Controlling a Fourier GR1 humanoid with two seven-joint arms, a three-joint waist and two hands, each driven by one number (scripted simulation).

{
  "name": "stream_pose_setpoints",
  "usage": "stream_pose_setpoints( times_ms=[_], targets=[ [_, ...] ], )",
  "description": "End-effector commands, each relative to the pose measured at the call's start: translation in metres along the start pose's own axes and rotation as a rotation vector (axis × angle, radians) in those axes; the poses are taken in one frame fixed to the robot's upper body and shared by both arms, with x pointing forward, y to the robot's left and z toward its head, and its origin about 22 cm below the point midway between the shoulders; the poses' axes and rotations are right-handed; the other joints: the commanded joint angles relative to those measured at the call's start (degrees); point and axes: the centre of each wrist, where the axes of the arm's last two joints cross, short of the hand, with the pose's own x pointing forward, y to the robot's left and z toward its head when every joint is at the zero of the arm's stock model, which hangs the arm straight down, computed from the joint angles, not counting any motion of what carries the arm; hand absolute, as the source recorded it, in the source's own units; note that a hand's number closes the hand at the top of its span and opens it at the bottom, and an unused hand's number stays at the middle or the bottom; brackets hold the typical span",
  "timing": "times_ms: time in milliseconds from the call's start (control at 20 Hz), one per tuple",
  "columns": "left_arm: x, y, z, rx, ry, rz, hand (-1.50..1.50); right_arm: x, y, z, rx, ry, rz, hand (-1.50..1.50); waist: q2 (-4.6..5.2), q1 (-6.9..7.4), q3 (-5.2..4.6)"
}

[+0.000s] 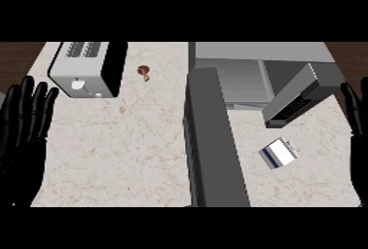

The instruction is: Pick up the milk, place it into the microwave and close the microwave

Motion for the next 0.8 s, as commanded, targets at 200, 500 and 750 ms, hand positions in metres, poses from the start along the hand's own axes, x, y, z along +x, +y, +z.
stream_pose_setpoints(
  times_ms=[200, 500, 750],
  targets=[
    [-0.021, 0.025, 0.006, 0.079, 0.054, -0.027, -1.5, -0.012, -0.015, 0.023, 0.121, 0.111, -0.034, -1.5, 0.78, 0.6, 3.99],
    [-0.028, 0.013, 0.024, 0.135, 0.209, 0.102, -1.5, -0.025, -0.001, 0.038, 0.254, 0.21, -0.354, -1.5, 0.7, 0.95, 4.01],
    [-0.02, 0.001, 0.056, 0.145, 0.225, 0.113, -1.5, -0.007, -0.001, 0.061, 0.245, 0.223, -0.358, -1.5, 0.66, 0.89, 3.99]
  ],
)
